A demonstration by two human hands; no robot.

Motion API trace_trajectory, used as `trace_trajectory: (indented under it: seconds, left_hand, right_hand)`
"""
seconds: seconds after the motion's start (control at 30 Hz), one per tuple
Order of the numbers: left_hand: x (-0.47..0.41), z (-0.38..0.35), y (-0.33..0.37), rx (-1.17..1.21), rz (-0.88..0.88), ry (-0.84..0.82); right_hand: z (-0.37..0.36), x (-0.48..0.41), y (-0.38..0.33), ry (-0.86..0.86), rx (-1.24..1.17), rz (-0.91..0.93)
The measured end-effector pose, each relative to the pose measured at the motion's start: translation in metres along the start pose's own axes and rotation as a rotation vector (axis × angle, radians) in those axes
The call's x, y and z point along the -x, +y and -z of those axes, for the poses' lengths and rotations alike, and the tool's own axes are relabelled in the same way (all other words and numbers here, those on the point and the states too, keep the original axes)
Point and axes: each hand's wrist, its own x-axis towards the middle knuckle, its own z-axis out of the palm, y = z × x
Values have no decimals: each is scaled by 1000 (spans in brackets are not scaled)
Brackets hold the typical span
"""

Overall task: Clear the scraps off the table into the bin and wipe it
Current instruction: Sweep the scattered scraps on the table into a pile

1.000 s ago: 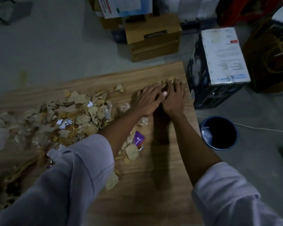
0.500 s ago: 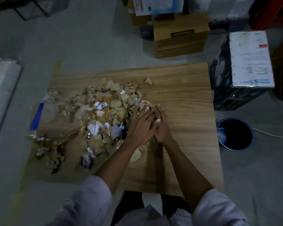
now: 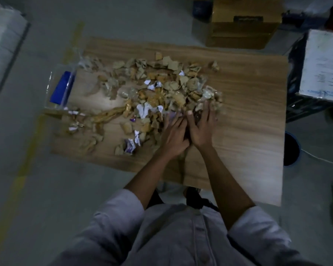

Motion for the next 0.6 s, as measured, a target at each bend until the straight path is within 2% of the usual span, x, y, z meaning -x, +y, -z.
trace_trajectory:
  seconds: [0.1, 0.27, 0.33, 0.4, 0.6]
  left_hand:
    - [34, 31, -27, 22, 25, 262]
    - [124, 44, -96, 66, 124, 331]
    - [154, 40, -125, 84, 133, 279]
    - [174, 33, -150, 53, 155, 137]
    - [185, 11, -211, -124, 119, -190]
  right_hand:
    - [-18, 23, -35, 78, 99, 87]
    - [-76, 95, -56, -39, 263, 431]
    - [-101, 119, -57, -142, 378, 541]
    - [-125, 138, -55, -208, 474, 600]
    - [-167, 159, -49, -366, 573, 471]
